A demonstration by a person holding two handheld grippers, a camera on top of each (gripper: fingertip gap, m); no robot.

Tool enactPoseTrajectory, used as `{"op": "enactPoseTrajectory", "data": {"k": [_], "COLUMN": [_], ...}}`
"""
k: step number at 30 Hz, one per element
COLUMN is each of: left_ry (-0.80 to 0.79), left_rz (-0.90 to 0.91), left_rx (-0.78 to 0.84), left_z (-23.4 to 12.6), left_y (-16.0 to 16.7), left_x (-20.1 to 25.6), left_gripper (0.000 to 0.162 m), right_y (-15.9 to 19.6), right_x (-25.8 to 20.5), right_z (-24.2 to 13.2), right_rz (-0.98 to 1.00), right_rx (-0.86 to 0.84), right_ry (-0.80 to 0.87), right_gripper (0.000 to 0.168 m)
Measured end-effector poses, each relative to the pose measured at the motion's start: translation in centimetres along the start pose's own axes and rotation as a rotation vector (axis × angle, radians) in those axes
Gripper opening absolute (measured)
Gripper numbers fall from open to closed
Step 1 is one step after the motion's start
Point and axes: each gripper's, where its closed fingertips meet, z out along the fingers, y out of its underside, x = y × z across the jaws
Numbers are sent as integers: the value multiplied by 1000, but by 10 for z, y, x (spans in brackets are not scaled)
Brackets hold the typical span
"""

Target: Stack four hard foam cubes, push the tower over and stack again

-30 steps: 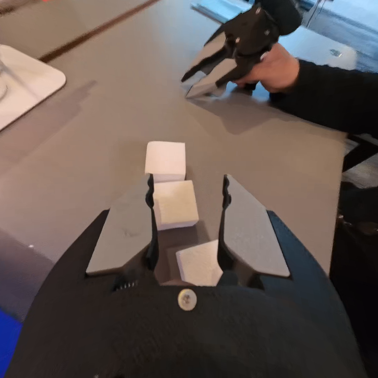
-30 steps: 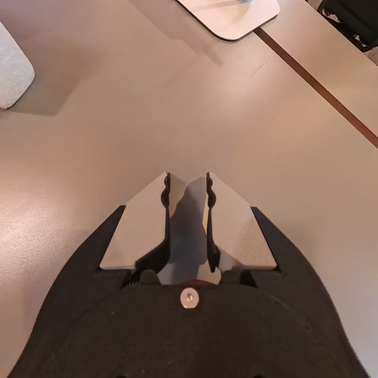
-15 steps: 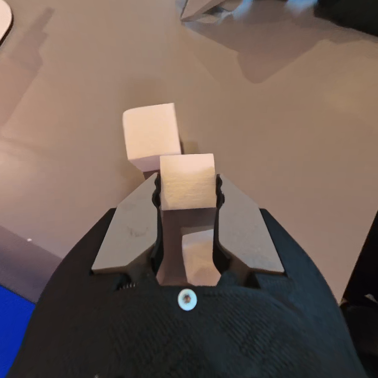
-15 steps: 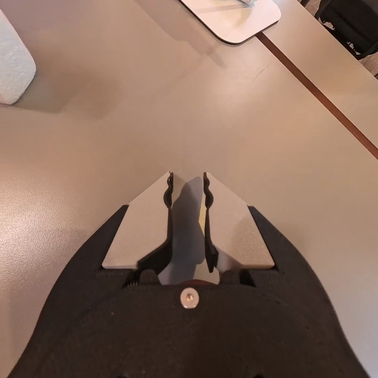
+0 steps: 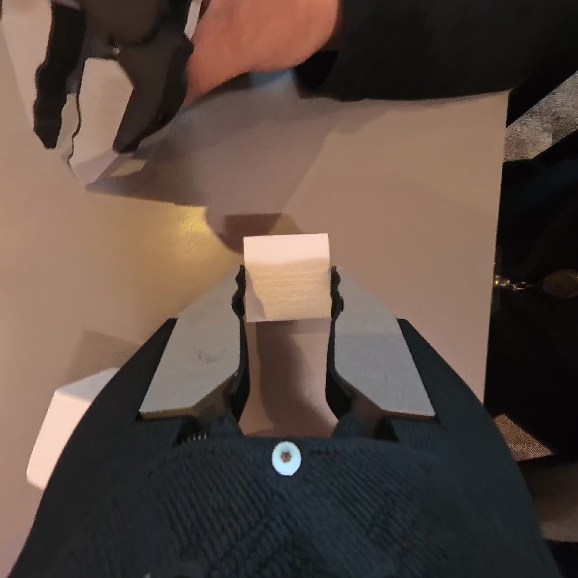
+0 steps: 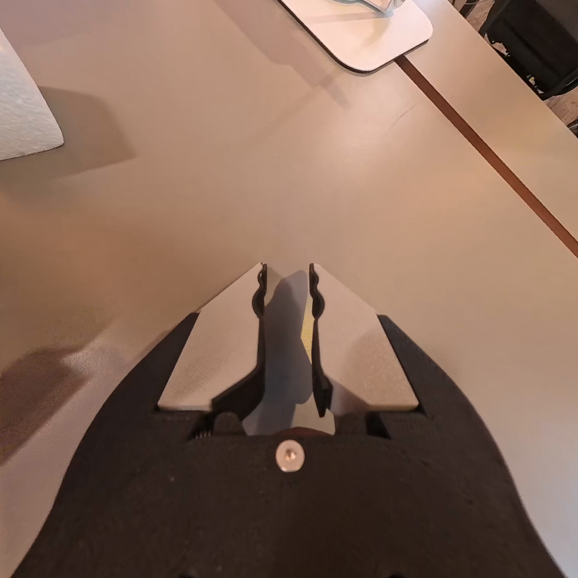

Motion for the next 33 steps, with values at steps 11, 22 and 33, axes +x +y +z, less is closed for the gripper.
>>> {"op": "enactPoseTrajectory", "data": {"k": [11,22,33], "left_ry": [17,-495,-517], "left_rz": [-67,-342,-462], "left_rx": [284,666,711], "left_z": [-41,-153,-161], "left_y": [-15,9,24], "left_x": [-10,-112,-129], "left_gripper": [68,57,55], "right_y": [-1,-25,-85], "right_x": [-3,-34,-129], "right_z": [1,-7,-5], "right_rz": [-5,-34,-145], "right_rx": [3,119,143], "right_ry": [-9,-163,-530], "right_gripper": [24,53,77]}}
